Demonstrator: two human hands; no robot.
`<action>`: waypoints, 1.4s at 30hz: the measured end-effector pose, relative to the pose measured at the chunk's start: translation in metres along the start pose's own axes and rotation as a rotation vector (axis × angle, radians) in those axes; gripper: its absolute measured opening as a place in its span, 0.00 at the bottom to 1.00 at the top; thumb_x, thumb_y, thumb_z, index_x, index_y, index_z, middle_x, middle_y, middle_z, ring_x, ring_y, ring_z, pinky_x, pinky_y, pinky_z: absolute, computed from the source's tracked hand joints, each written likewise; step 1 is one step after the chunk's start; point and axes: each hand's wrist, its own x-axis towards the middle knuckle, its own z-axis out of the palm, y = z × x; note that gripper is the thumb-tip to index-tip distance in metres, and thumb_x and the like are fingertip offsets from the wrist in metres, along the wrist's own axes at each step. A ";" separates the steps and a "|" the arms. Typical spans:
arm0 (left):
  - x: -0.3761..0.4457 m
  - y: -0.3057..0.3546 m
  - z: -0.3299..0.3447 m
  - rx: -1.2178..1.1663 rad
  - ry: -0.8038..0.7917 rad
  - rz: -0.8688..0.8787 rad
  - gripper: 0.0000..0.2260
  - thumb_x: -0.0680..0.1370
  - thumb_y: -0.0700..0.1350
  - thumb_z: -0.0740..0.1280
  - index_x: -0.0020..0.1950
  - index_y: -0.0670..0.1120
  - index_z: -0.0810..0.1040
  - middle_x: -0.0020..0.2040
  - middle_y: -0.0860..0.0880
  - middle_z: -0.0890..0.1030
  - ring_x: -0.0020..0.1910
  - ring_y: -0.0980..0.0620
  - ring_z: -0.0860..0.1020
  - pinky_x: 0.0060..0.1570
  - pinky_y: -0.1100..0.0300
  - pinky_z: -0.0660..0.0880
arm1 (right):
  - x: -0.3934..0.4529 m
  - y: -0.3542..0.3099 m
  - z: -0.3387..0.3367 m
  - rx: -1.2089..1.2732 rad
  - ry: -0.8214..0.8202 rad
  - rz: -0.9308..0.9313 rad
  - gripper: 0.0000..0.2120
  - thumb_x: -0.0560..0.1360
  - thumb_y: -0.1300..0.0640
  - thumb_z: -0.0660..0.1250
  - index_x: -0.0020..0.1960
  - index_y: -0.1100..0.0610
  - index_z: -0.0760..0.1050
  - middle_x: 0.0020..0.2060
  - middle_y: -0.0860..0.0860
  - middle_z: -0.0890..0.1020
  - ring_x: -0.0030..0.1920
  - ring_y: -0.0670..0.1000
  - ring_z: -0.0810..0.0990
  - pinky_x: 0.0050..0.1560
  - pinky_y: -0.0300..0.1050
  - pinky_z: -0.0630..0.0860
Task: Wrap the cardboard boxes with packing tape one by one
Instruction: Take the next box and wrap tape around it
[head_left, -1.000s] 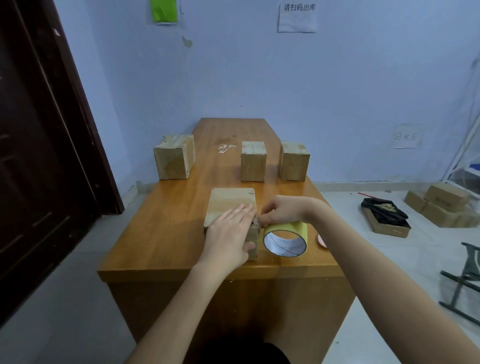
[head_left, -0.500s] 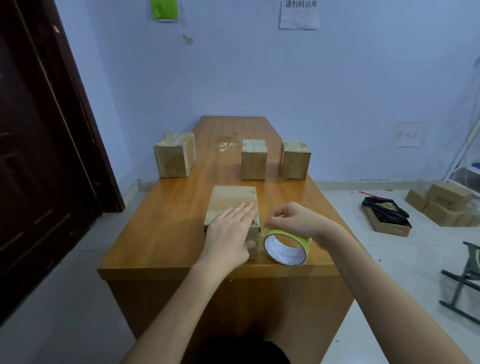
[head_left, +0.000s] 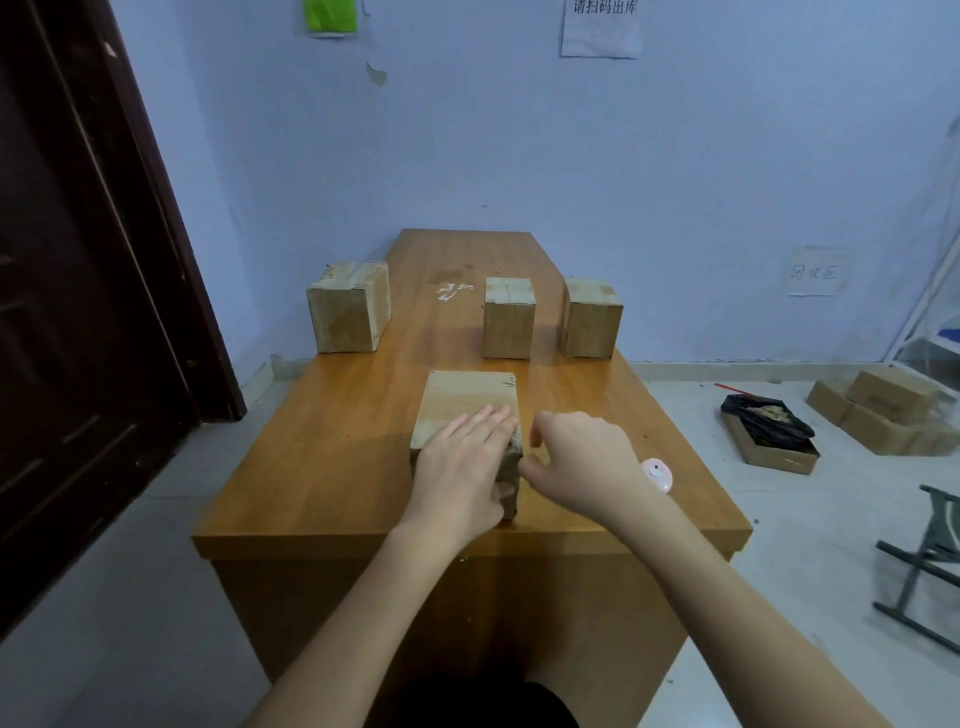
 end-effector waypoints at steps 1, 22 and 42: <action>0.000 0.000 0.001 0.005 0.005 -0.002 0.34 0.74 0.50 0.70 0.76 0.52 0.57 0.75 0.54 0.60 0.74 0.56 0.56 0.67 0.63 0.44 | -0.005 -0.002 0.001 -0.016 0.025 -0.003 0.10 0.75 0.48 0.61 0.48 0.54 0.74 0.34 0.48 0.77 0.34 0.49 0.77 0.35 0.43 0.78; 0.011 0.025 0.012 0.041 0.123 -0.213 0.30 0.75 0.65 0.59 0.72 0.49 0.66 0.71 0.51 0.69 0.71 0.53 0.64 0.70 0.57 0.55 | -0.023 0.050 0.047 -0.212 0.102 0.067 0.13 0.80 0.49 0.54 0.61 0.51 0.68 0.49 0.46 0.78 0.37 0.47 0.75 0.29 0.39 0.67; 0.012 -0.002 -0.024 -0.861 0.159 -0.406 0.09 0.77 0.49 0.64 0.57 0.55 0.70 0.62 0.54 0.73 0.60 0.59 0.72 0.53 0.67 0.72 | -0.022 0.020 0.032 0.027 0.453 0.079 0.17 0.77 0.53 0.66 0.62 0.61 0.76 0.59 0.59 0.79 0.58 0.58 0.78 0.54 0.50 0.76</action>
